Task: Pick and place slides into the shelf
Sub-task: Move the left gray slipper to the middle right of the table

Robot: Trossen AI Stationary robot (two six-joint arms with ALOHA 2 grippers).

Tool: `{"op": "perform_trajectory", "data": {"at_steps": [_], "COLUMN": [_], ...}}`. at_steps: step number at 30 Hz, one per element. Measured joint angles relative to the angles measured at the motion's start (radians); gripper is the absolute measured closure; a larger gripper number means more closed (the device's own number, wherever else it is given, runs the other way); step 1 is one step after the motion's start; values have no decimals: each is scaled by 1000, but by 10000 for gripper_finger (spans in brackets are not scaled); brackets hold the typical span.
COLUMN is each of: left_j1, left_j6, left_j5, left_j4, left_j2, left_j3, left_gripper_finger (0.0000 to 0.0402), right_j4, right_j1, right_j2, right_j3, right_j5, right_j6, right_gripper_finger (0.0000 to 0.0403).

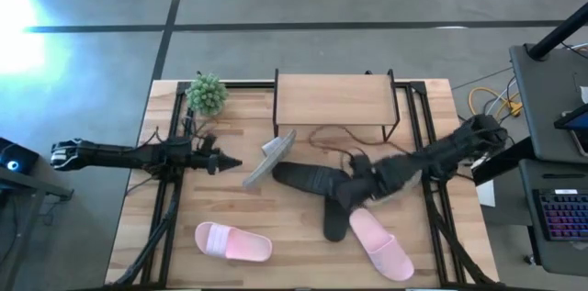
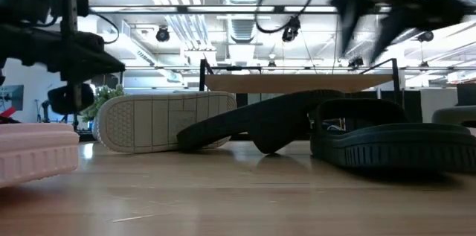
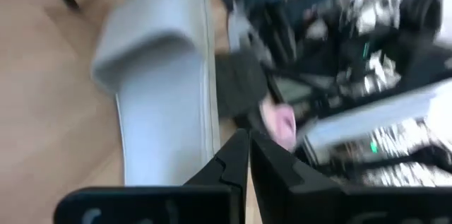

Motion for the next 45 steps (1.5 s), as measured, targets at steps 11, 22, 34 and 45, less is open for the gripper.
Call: {"op": "perform_trajectory", "data": {"at_steps": [11,22,34,45], "left_j1": [0,0,0,-17], "left_j6": [85,137,212,268], "left_j5": [-51,-59,5,128], "left_j4": [1,321,540,688], "left_j2": [156,383,771,1001], "left_j3": [1,3,109,267], "left_gripper_finger": [400,400,400,400], "right_j4": [312,377,385,392], "right_j1": [-201,-209,-209,-209], "right_j2": [51,77,82,82], "right_j3": [5,5,5,5], "right_j5": [-50,-44,-6,-5], "right_j6": [-313,-326,-329,-343], "right_gripper_finger": [243,246,254,262]}}
